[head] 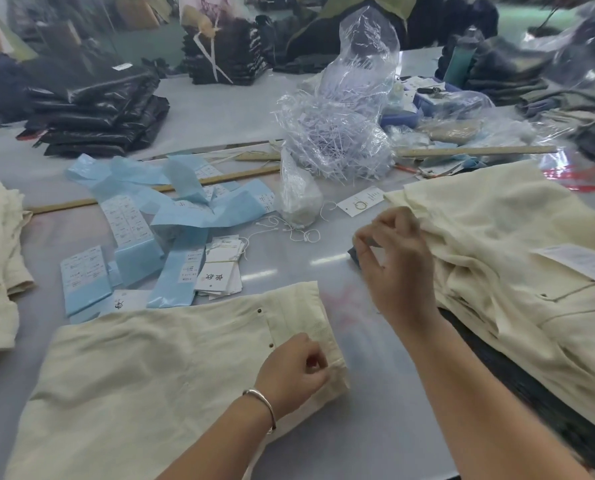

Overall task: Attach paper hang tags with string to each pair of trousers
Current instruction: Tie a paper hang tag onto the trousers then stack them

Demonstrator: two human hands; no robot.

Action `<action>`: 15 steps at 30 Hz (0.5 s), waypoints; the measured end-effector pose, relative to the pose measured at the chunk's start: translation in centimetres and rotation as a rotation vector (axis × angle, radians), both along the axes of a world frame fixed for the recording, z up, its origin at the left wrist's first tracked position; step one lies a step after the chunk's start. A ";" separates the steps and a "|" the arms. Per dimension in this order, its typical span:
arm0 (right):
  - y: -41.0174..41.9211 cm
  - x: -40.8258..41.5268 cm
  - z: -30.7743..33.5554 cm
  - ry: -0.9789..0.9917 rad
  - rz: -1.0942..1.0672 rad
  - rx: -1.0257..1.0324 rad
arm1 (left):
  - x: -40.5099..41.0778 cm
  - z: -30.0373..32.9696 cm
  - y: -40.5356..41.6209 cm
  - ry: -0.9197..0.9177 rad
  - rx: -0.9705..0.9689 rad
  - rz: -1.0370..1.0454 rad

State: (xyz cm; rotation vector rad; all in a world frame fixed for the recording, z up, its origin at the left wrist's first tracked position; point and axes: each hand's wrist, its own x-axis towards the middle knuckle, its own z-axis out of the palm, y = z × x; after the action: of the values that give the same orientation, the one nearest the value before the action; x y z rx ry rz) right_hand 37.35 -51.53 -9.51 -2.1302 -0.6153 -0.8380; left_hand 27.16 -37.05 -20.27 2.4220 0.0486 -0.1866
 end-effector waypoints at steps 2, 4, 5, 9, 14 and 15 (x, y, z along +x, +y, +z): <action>0.0 -0.7 -1.5 0.074 0.061 -0.026 | 0.1 0.3 0.3 0.011 -0.209 0.065; 0.1 -1.7 -3.0 0.171 0.117 -0.043 | 0.3 0.8 0.9 0.050 -0.456 0.127; 0.3 -2.4 -3.8 0.231 0.146 -0.043 | 0.4 0.9 1.1 0.084 -0.552 0.160; 1.3 -5.9 -7.0 0.344 0.249 -0.114 | 0.9 1.0 1.9 0.229 -0.750 0.251; 1.4 -8.1 -9.7 0.315 0.181 -0.194 | 1.1 0.8 3.1 0.355 -1.012 0.259; 1.5 -8.2 -9.9 0.310 0.146 -0.184 | 1.0 0.7 3.2 0.370 -1.057 0.263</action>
State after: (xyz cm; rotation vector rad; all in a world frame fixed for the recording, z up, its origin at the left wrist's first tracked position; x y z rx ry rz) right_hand 29.13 -49.99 -19.41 -2.2872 -0.6942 -0.3722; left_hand 28.20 -33.83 -19.59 1.2922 0.3412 -0.4123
